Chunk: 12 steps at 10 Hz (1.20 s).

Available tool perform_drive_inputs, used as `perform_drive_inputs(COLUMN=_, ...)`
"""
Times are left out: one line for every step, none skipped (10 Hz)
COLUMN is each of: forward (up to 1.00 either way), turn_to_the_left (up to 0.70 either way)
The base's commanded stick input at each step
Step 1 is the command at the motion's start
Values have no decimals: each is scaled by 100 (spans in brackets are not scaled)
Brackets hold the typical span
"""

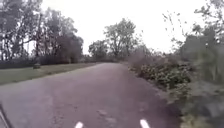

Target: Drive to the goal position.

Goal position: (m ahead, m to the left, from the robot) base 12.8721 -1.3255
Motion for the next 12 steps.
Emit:
perform_drive_inputs(forward=70, turn_to_the_left=0)
perform_drive_inputs(forward=70, turn_to_the_left=0)
perform_drive_inputs(forward=70, turn_to_the_left=0)
perform_drive_inputs(forward=70, turn_to_the_left=0)
perform_drive_inputs(forward=70, turn_to_the_left=0)
perform_drive_inputs(forward=70, turn_to_the_left=0)
perform_drive_inputs(forward=70, turn_to_the_left=0)
perform_drive_inputs(forward=70, turn_to_the_left=0)
perform_drive_inputs(forward=70, turn_to_the_left=0)
perform_drive_inputs(forward=70, turn_to_the_left=0)
perform_drive_inputs(forward=70, turn_to_the_left=0)
perform_drive_inputs(forward=70, turn_to_the_left=0)
